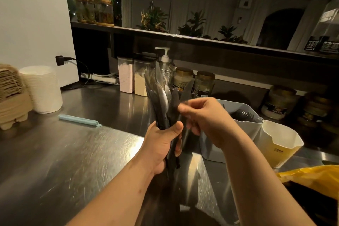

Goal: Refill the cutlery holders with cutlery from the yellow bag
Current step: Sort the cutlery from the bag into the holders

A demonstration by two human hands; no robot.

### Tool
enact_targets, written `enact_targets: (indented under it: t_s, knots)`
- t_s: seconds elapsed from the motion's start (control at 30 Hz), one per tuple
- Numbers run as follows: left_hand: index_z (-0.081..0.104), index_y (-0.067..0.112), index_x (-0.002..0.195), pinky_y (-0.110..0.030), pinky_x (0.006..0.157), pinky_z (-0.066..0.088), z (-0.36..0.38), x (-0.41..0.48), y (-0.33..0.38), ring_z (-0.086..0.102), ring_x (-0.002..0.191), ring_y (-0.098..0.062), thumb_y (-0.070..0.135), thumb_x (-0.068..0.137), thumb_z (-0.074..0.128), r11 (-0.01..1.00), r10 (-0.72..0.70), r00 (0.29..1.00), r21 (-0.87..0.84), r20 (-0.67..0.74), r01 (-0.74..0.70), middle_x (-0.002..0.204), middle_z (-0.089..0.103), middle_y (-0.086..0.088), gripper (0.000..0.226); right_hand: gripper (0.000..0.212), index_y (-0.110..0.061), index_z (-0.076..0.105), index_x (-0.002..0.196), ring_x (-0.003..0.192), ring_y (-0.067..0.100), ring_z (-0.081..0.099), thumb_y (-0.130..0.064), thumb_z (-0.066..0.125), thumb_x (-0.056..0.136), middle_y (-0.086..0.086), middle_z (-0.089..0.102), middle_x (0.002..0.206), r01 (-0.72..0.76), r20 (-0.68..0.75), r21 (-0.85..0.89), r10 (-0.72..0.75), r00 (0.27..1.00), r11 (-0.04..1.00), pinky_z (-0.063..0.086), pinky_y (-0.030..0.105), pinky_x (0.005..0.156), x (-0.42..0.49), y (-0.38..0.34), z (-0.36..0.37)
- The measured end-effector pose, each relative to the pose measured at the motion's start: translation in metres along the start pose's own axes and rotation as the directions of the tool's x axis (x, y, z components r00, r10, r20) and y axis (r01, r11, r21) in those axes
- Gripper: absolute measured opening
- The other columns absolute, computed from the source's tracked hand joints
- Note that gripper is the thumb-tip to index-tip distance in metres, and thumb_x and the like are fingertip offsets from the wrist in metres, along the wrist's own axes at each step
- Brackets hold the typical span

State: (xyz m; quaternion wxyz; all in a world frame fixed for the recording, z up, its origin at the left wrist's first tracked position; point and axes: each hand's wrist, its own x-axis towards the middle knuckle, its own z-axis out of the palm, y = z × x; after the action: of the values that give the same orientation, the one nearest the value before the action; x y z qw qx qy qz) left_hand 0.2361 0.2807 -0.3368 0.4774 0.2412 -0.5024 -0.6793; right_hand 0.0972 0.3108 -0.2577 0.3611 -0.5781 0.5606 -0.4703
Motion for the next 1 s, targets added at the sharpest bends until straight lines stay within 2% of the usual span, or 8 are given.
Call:
enact_targets:
  t_s: [0.1,0.23,0.5,0.63,0.77,0.83,0.9,1.0]
  knots:
    - [0.071,0.016,0.077,-0.03,0.047,0.043,0.0,-0.001,0.0,0.052,0.049,-0.02,0.045,0.065,0.077,0.999,0.035,0.999,0.022,-0.014,-0.035,0.063,0.057,-0.007,0.032,0.009,-0.008,0.077,0.093,0.063,0.024,0.049,-0.016,0.076,0.088,0.013,0.062,0.071,-0.059,0.132,-0.065,0.067,0.989,0.996,0.038,0.022,0.047,0.0,0.001,0.003]
    - [0.069,0.011,0.093,-0.03,0.049,0.049,0.003,-0.002,0.002,0.063,0.054,-0.015,0.041,0.068,0.076,0.997,0.037,0.998,0.069,-0.041,-0.034,0.065,0.066,-0.002,0.04,0.01,-0.007,0.076,0.086,0.046,0.008,0.054,-0.016,0.08,0.084,0.003,0.069,0.064,-0.043,0.027,-0.122,0.046,0.999,0.992,0.043,0.02,0.046,0.0,-0.003,0.006]
    - [0.068,0.002,0.11,-0.033,0.052,0.051,-0.001,0.0,0.002,0.066,0.063,-0.026,0.047,0.074,0.072,0.999,0.021,0.997,-0.023,-0.074,-0.023,0.086,0.073,-0.016,0.058,0.013,-0.004,0.07,0.093,0.042,0.006,0.054,-0.017,0.069,0.094,0.005,0.07,0.069,-0.002,-0.064,-0.09,-0.003,0.998,0.996,0.041,0.02,0.043,0.002,-0.002,0.012]
    - [0.069,0.002,0.112,-0.034,0.055,0.051,0.001,0.0,0.001,0.068,0.066,-0.029,0.048,0.077,0.069,0.999,-0.031,0.997,-0.02,-0.071,0.03,0.09,0.074,-0.017,0.057,0.01,-0.009,0.065,0.099,0.061,0.01,0.07,-0.019,0.063,0.098,0.006,0.076,0.08,0.0,-0.154,-0.121,-0.019,0.988,0.993,0.052,0.026,0.05,0.004,-0.006,0.004]
    - [0.064,0.002,0.108,-0.033,0.051,0.051,0.002,0.001,0.0,0.065,0.059,-0.024,0.046,0.079,0.068,0.998,-0.054,0.99,0.028,-0.13,0.058,0.081,0.071,-0.013,0.052,0.009,-0.007,0.063,0.101,0.075,0.02,0.076,-0.015,0.06,0.099,0.01,0.077,0.084,0.073,-0.304,0.087,-0.044,0.952,0.993,0.059,0.029,0.058,0.003,-0.011,-0.009]
    - [0.062,0.004,0.106,-0.032,0.05,0.05,0.002,0.003,0.0,0.06,0.054,-0.02,0.045,0.079,0.068,0.996,-0.058,0.985,0.058,-0.16,0.068,0.076,0.07,-0.009,0.05,0.006,-0.008,0.062,0.1,0.077,0.017,0.076,-0.013,0.059,0.099,0.008,0.075,0.085,0.166,-0.434,0.198,-0.066,0.899,0.966,0.061,0.028,0.061,0.001,-0.015,-0.017]
    - [0.062,0.004,0.106,-0.03,0.049,0.05,0.001,0.004,-0.001,0.058,0.052,-0.018,0.045,0.077,0.07,0.995,-0.067,0.982,0.056,-0.177,0.078,0.072,0.069,-0.004,0.051,0.001,-0.013,0.061,0.097,0.084,0.016,0.075,-0.014,0.061,0.098,0.005,0.073,0.091,0.331,-0.611,0.279,-0.099,0.786,0.901,0.061,0.027,0.067,-0.001,-0.022,-0.024]
    - [0.061,-0.001,0.103,-0.028,0.046,0.046,-0.001,0.004,-0.001,0.055,0.05,-0.016,0.044,0.076,0.073,0.998,-0.05,0.988,0.033,-0.147,0.056,0.067,0.064,-0.003,0.054,0.011,-0.022,0.061,0.095,0.093,0.01,0.073,-0.011,0.063,0.097,-0.002,0.071,0.095,0.532,-0.773,0.159,-0.23,0.591,0.832,0.059,0.025,0.081,0.001,-0.023,-0.022]
